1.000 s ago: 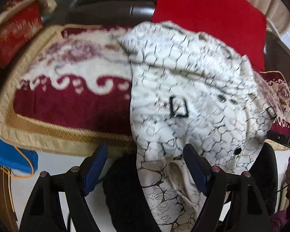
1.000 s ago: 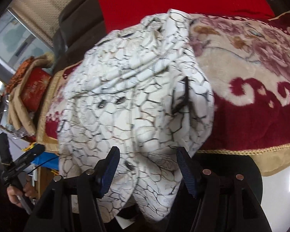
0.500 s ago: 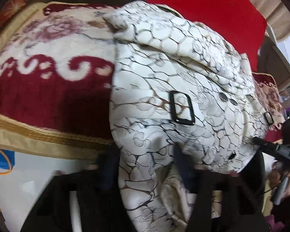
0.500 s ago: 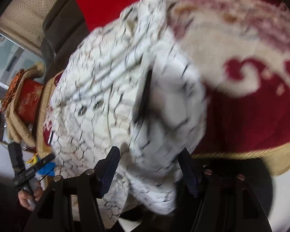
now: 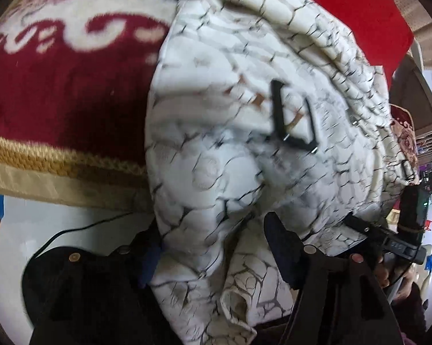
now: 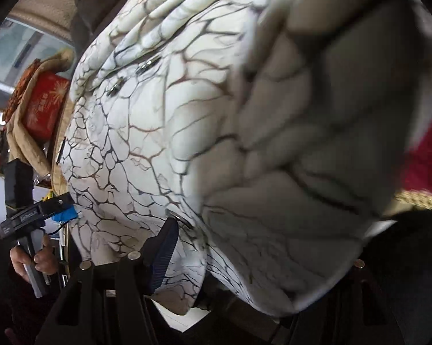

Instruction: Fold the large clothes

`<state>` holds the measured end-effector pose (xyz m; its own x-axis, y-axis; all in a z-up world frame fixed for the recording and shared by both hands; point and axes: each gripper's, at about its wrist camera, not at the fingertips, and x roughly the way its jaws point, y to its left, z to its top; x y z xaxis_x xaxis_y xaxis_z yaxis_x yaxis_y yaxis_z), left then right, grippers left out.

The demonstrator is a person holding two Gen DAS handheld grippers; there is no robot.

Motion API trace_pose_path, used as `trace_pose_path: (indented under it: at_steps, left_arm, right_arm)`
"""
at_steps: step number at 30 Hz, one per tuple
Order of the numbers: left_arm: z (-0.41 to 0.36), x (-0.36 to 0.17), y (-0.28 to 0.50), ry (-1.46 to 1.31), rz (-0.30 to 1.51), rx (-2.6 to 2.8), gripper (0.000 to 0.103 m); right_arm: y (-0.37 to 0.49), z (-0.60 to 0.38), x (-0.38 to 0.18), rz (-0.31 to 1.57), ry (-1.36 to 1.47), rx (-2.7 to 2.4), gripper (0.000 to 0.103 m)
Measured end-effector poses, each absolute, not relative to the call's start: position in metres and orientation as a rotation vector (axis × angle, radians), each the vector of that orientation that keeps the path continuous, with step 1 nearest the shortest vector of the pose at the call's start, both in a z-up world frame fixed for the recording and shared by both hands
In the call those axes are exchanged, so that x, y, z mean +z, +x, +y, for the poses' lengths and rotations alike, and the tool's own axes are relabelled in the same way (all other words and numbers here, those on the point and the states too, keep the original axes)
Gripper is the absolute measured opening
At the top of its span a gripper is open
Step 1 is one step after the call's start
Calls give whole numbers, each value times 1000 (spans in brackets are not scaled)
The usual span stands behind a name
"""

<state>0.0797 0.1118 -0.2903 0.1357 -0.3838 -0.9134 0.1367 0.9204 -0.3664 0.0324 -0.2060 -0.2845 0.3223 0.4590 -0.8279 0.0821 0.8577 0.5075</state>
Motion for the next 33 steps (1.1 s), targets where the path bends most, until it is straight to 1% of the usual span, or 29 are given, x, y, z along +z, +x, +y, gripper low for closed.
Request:
trace_pose_path:
  at_steps: [2,3,4,5,6,8,9,10,11,12,13,14,16,20,21,22,23,24,26,28,31,33]
  left_arm:
    - [118,-302,75,-238,1403,-387,69]
    - [120,-305,74,-250,1405,-386,68]
    - [124,-309,72,-268,1400,-383,57]
    - [126,-314,72,-277,1396,-383,50]
    - [126,-318,71,-276,1400,-381,44]
    - [128,-326,71,-284,1393,-384,44]
    - [129,-328,71,-289,1389,-389,46]
    - [130,-333,72,-287,1385,-384,54]
    - [130,-336,73,-283,1386,-374,62]
    - [132,-340,74,-279,1391,-359,76]
    - [134,-346,77,-282,1395,-330,80]
    - [136,-350,78,-288,1398,-313,80]
    - [138,-360,82,-303,1424,-289,80]
    - [122,-368,88,-250,1405,-339,79]
    - [113,-368,86,-218,1408,-359,67]
    - [104,-370,84,-186,1430,-376,44]
    - [100,-373,83,-167,1456,-386,33]
    - [97,-375,81,-159,1471,-394,20]
    - [96,-372,78,-185,1480,-427,12]
    - [96,-362,73,-221,1468,-461,7]
    - [96,-332,63,-275,1428,-565,6]
    - [101,-306,59,-312,1387,-634,6]
  right_arm:
    - [31,-206,-287,1214,522,284,66]
    - [31,-206,-287,1204,524,293,64]
    - [31,-207,-286,1195,523,303,60]
    - [30,-207,-286,1189,517,313,52]
    - [30,-207,-286,1187,505,319,49]
    - [29,-206,-287,1188,489,320,47]
    - [30,-206,-289,1191,491,317,47]
    - [29,-202,-290,1192,491,315,48]
    - [31,-200,-291,1193,486,314,50]
    - [31,-199,-291,1194,479,308,52]
    - [32,-198,-292,1197,478,299,60]
    - [33,-196,-295,1202,485,293,65]
    - [35,-192,-298,1214,475,285,69]
    - [36,-185,-306,1236,423,285,68]
    - [36,-185,-307,1238,419,287,65]
    - [35,-184,-306,1239,422,293,48]
    - [35,-183,-304,1244,433,316,35]
    - [34,-182,-301,1246,431,324,33]
    - [32,-178,-294,1247,405,342,24]
    - [29,-175,-285,1243,400,369,22]
    - [22,-169,-265,1204,439,447,17]
    - [19,-167,-248,1168,456,491,16]
